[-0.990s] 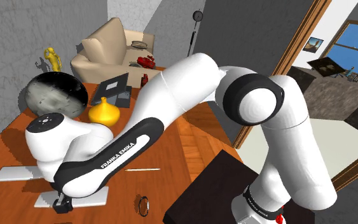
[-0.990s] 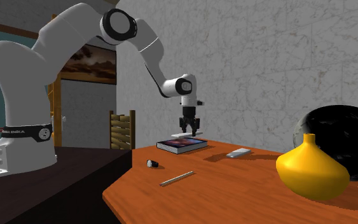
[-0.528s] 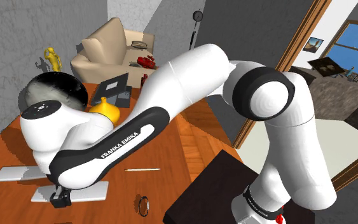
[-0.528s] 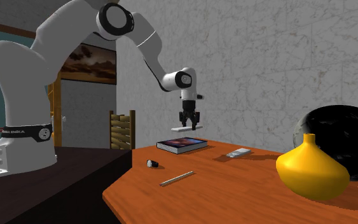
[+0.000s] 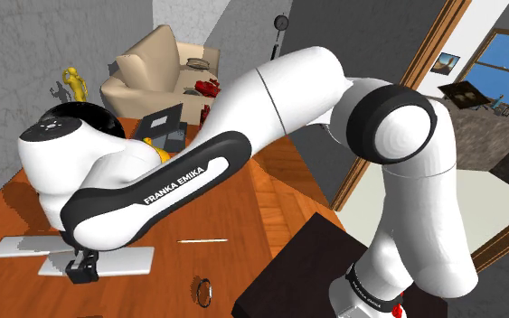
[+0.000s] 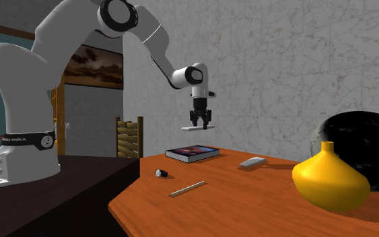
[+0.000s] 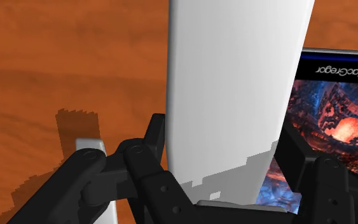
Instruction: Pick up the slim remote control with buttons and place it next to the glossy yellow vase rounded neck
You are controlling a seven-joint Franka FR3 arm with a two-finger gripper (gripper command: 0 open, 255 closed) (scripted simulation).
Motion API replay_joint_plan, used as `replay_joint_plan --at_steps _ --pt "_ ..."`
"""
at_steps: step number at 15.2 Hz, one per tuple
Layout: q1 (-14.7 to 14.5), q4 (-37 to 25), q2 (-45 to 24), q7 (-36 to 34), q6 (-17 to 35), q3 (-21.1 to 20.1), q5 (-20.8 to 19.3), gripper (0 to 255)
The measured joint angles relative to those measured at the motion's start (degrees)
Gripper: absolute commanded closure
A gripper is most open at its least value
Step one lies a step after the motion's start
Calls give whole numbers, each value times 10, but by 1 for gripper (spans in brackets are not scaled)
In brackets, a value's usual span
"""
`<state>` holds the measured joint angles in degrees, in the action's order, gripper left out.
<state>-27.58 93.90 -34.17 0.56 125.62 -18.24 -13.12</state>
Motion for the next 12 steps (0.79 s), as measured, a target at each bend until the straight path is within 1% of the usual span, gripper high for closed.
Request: replay_joint_plan --at_steps 12 --pt "5 -27 43 10 -68 -11 17 255"
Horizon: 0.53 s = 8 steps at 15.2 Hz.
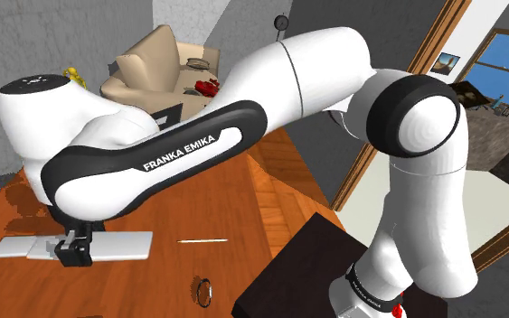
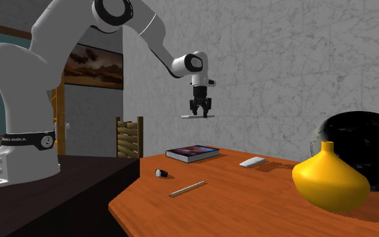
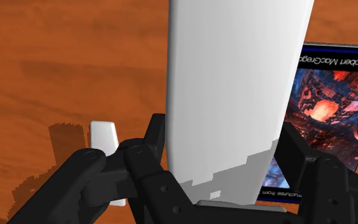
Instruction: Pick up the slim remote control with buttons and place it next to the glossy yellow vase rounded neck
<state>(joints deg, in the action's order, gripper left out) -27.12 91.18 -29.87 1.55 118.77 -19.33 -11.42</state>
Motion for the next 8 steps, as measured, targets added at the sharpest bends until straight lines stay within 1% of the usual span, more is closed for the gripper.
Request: replay_joint_plan --at_steps 3,8 --pt "21 15 12 24 4 4 5 255" --pt "71 50 38 84 16 14 17 255"
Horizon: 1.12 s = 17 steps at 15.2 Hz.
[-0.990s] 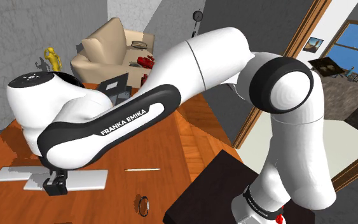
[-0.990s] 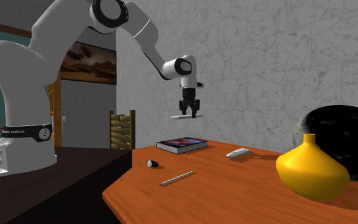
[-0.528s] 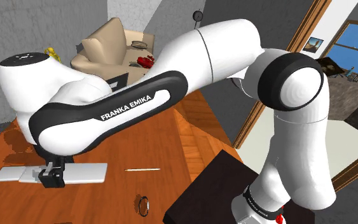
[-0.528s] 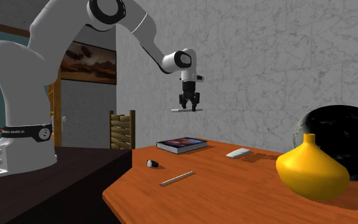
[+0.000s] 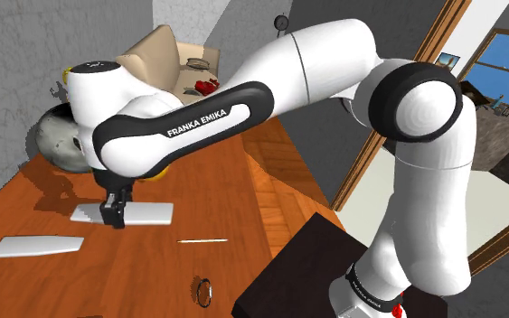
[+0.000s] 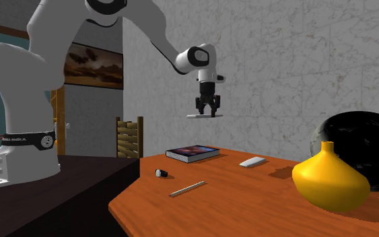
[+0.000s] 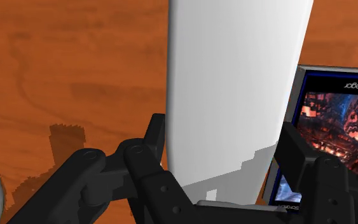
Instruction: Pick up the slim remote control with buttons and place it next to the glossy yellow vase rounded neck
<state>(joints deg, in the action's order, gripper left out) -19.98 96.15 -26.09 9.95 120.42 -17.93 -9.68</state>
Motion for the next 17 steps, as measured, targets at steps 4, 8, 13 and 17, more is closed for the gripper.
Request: replay_joint_plan --at_steps 4,8,13,17 --pt "39 16 13 51 5 11 9 255" --pt "72 16 14 97 7 22 14 255" --pt "116 12 11 158 8 37 20 255" --pt "149 -10 -2 208 1 51 24 255"
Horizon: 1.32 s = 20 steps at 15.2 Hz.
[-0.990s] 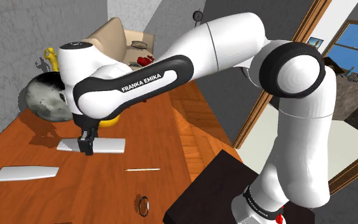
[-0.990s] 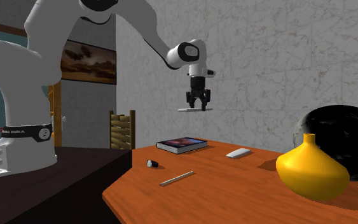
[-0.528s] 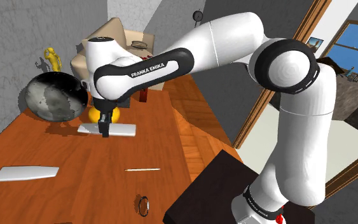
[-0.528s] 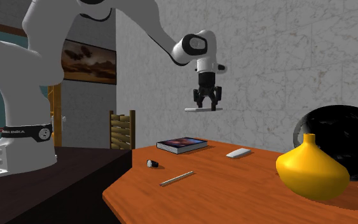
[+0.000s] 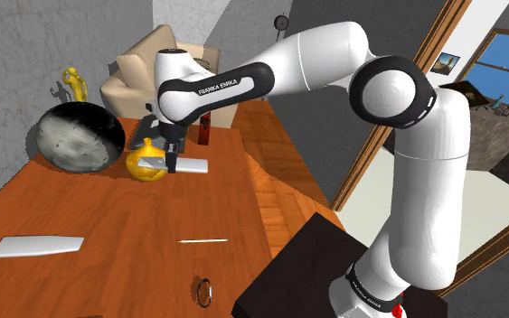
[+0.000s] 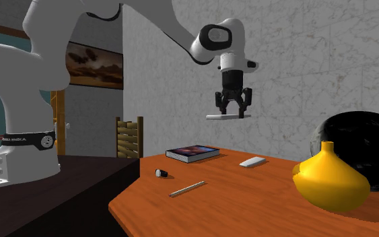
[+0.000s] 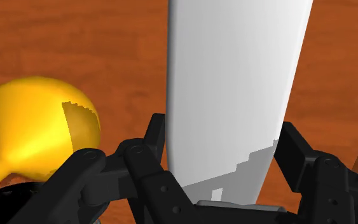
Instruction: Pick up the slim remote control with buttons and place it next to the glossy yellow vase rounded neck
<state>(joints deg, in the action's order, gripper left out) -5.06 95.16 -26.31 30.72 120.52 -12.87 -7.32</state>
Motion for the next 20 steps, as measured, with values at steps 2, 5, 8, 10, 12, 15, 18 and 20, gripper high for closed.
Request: replay_joint_plan --at_steps 2,5,8,10,12,15,18,20 --pt "15 -16 -10 23 -5 6 1 255" --pt "35 -58 -33 55 -23 15 2 255" --pt "58 -91 -55 90 -33 24 4 255" --pt "73 -123 -74 113 -45 29 5 255" --pt "84 -161 -96 132 -61 34 5 255" --pt "98 -202 -123 155 -74 39 6 255" --pt "100 -201 -135 157 -61 41 5 255" --pt "101 -190 -138 158 -48 41 4 255"
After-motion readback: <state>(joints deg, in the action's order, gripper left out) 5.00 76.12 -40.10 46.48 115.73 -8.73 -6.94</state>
